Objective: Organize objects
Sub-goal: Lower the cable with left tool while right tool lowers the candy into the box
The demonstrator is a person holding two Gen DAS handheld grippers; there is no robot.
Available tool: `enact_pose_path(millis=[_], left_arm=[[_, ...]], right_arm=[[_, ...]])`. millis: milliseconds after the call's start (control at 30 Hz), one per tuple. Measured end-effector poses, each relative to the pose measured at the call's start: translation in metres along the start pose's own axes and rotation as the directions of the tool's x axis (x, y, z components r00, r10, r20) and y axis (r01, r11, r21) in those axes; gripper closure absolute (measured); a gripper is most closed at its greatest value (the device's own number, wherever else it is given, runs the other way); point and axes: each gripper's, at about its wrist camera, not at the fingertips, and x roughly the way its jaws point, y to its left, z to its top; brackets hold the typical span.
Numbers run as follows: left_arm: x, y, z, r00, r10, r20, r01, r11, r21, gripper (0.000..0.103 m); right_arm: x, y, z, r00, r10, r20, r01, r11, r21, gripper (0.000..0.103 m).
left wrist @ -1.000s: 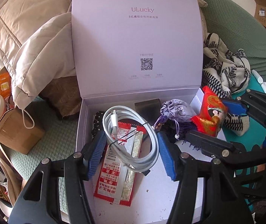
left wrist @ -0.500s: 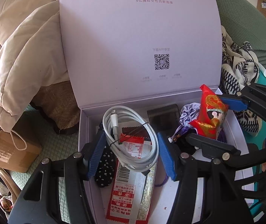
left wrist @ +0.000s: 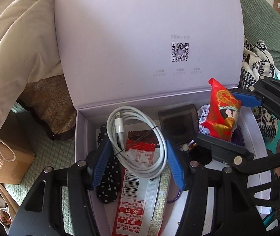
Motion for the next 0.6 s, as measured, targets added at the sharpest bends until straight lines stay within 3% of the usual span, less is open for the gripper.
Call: enact_pose_path(millis=[200, 600], left_arm=[[0.005, 0.004, -0.004, 1.000, -0.019, -0.014, 0.019, 1.000, -0.017, 0.048], [0.000, 0.004, -0.010, 1.000, -0.010, 0.004, 0.010, 1.000, -0.017, 0.048]], right_arm=[[0.013, -0.002, -0.004, 0.999, 0.009, -0.043, -0.008, 1.000, 0.015, 0.048], [0.014, 0.004, -0.001, 0.999, 0.007, -0.050, -0.007, 1.000, -0.010, 0.048]])
